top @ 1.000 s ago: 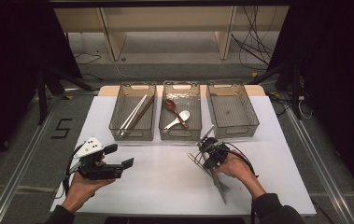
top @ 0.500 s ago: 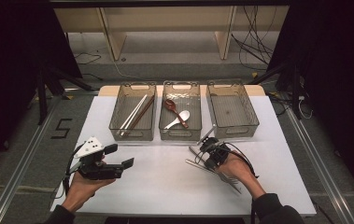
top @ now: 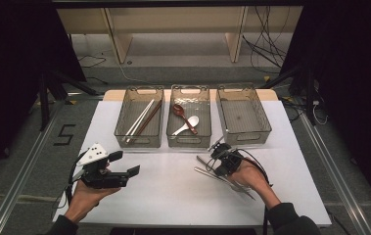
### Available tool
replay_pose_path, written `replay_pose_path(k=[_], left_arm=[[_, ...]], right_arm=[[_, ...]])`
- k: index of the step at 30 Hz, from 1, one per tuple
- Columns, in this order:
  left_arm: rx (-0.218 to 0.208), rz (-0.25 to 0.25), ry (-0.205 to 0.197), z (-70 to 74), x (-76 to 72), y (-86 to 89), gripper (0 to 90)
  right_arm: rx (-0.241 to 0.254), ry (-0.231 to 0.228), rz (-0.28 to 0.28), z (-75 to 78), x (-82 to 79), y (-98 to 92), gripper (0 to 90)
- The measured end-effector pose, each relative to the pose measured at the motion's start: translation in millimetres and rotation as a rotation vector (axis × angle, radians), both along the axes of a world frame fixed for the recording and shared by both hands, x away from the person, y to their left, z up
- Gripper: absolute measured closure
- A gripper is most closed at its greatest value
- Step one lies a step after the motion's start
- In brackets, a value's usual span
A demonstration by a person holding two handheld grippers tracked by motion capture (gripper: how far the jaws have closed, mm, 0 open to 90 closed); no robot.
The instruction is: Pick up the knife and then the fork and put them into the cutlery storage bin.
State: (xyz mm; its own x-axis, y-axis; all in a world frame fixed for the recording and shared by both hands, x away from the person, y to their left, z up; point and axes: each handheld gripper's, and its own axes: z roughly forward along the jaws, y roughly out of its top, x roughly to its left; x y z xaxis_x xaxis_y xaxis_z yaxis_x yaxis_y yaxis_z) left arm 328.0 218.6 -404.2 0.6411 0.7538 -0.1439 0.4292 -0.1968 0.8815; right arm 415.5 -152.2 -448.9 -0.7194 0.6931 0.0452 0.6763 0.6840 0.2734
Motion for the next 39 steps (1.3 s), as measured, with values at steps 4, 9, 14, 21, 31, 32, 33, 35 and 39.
replay_pose_path(k=[4, 9, 14, 21, 31, 32, 33, 35, 39], left_arm=[[-0.002, 0.001, 0.0, -0.2, 0.1, 0.0, 15.7], [-0.004, 0.002, 0.001, 0.0, 0.2, 0.3, 15.7], [-0.004, 0.001, 0.001, 0.2, 0.0, 0.2, 15.7], [-0.003, 0.002, 0.001, 0.2, 0.1, 0.6, 15.7], [-0.005, 0.002, 0.002, 0.2, 0.2, 1.0, 15.7], [-0.004, 0.003, 0.001, 0.4, 0.1, 0.9, 15.7], [-0.005, 0.003, 0.0, 0.5, 0.1, 1.0, 15.7], [-0.005, 0.004, 0.001, 0.5, 0.2, 1.1, 15.7], [-0.005, 0.004, 0.002, 0.3, 0.3, 1.0, 15.7]], right_arm=[[0.011, 0.018, -0.002, -0.1, 1.3, -3.7, 83.7], [0.021, 0.027, -0.004, -0.7, 2.0, -6.2, 83.7], [0.028, 0.022, -0.007, 0.4, 2.0, -8.4, 83.7], [0.046, 0.018, -0.016, 6.0, 2.0, -13.8, 83.9], [0.082, 0.008, -0.032, 10.9, 3.1, -21.6, 83.9], [0.087, 0.006, -0.034, 11.5, 3.3, -22.7, 83.9], [0.091, 0.006, -0.039, 12.4, 3.4, -23.5, 83.9], [0.106, 0.0, -0.042, 14.1, 3.8, -25.7, 83.9], [0.123, -0.009, -0.06, 19.0, 4.2, -30.2, 83.9]])
